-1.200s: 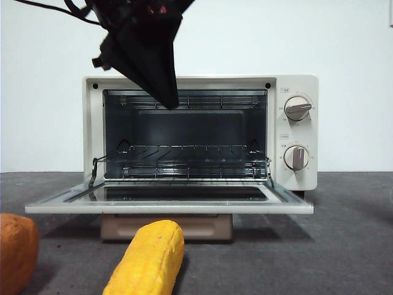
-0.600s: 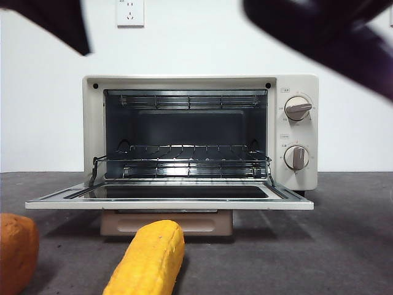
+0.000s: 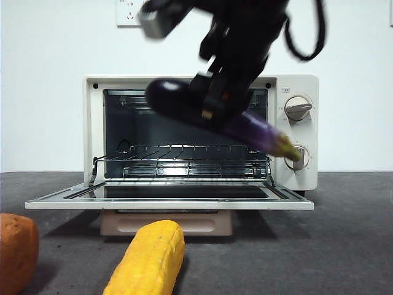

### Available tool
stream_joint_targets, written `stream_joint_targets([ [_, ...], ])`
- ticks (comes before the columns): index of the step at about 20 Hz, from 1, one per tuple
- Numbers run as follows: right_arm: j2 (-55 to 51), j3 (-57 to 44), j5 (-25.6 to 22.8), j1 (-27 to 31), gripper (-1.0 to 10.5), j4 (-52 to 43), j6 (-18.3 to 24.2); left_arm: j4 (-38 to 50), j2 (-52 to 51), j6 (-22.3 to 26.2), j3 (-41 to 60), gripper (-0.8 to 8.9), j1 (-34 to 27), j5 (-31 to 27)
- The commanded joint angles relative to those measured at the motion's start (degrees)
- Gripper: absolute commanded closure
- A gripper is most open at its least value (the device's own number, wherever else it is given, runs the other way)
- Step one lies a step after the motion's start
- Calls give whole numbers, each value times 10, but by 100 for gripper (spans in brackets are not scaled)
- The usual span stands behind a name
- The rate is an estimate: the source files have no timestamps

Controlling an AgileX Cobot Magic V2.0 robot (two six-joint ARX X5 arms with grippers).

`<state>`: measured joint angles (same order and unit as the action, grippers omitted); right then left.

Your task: Take the eggplant from the table,put the eggplant in the oven

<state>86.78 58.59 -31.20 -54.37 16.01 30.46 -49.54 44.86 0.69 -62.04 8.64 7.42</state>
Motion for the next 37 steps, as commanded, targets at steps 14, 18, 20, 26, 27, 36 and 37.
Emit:
stream_joint_targets([
  [14, 208, 168, -21, 43, 883, -49, 100, -2, 4, 1, -4, 807, 0, 22],
  [18, 208, 168, -45, 43, 685, -75, 85, -1, 4, 2, -4, 807, 0, 22],
  [20, 208, 169, -48, 43, 638, -77, 85, -1, 4, 2, -4, 807, 0, 22],
  [26, 208, 169, -87, 31, 609, -77, 88, 4, 5, 1, -4, 807, 0, 22],
  [27, 207, 169, -108, 23, 609, -77, 88, 10, 8, 1, -4, 807, 0, 22],
  [36, 201, 174, -158, -7, 620, -74, 84, 20, 73, 6, -4, 807, 0, 22],
  [37, 196, 174, -158, -8, 620, -74, 82, 27, 76, 6, -4, 807, 0, 22],
])
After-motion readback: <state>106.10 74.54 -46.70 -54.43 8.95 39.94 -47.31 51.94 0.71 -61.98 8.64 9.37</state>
